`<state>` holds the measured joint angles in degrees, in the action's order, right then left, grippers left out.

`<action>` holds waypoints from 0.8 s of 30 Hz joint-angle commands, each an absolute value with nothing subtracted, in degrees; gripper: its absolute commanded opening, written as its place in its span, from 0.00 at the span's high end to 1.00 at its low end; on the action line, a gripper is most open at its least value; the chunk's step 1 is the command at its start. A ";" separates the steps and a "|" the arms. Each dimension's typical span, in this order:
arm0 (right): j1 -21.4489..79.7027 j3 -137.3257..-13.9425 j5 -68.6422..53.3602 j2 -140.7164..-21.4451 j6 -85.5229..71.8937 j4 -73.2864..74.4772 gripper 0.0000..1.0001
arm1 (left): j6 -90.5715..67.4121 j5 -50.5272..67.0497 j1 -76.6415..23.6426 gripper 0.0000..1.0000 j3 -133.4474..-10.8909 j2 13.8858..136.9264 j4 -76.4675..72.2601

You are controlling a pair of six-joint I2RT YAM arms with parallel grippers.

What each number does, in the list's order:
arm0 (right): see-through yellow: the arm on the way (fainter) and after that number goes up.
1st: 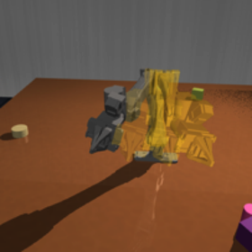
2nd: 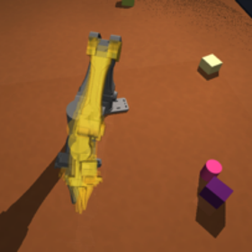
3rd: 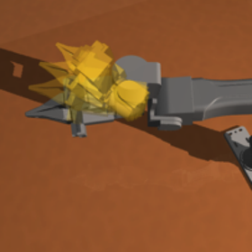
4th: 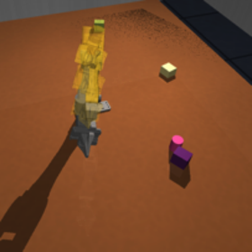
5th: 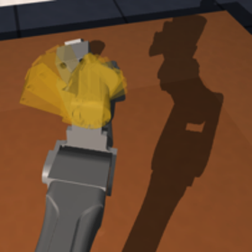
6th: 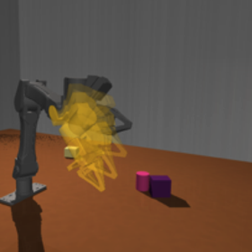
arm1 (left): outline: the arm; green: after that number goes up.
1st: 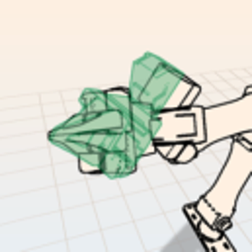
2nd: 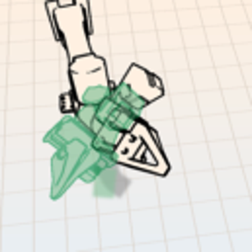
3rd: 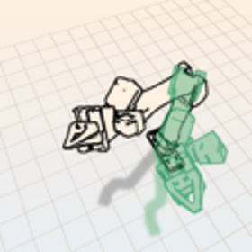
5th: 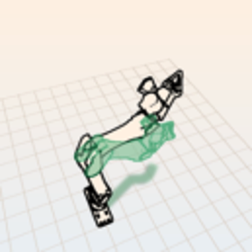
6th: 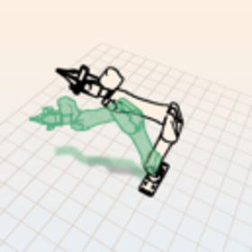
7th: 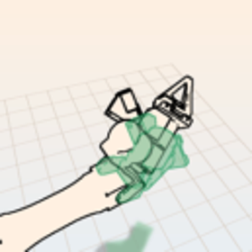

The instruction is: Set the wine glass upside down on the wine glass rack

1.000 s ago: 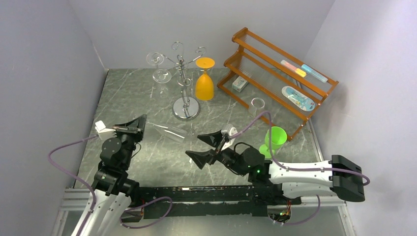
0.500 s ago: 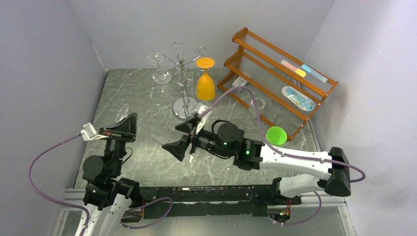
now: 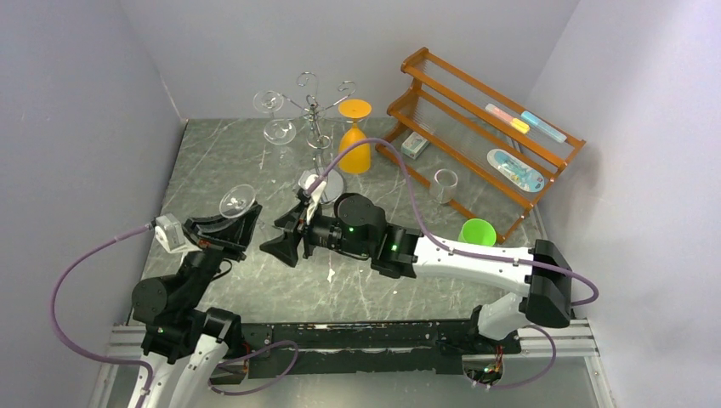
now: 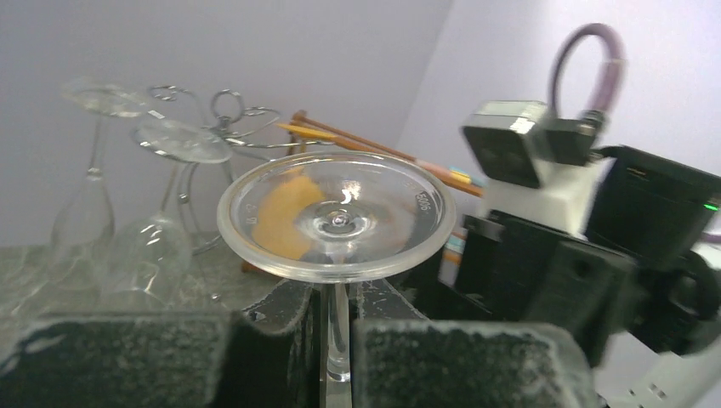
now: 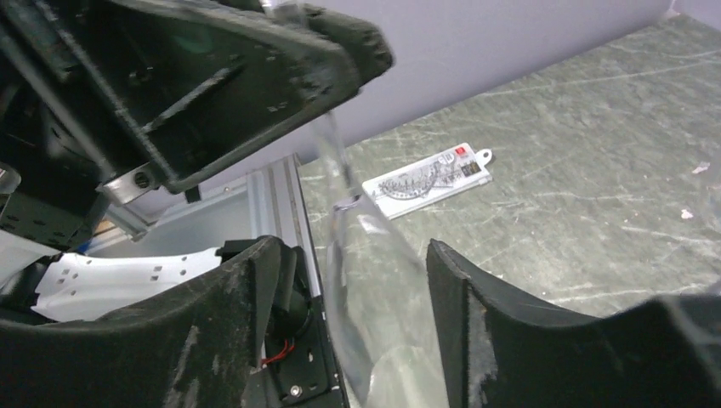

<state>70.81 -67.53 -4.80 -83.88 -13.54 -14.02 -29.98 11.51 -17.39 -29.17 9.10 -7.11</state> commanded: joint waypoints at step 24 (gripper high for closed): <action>68.29 -58.10 -7.82 -81.91 -16.45 -37.47 0.51 | -27.77 26.26 -17.05 0.95 -28.73 8.26 -15.53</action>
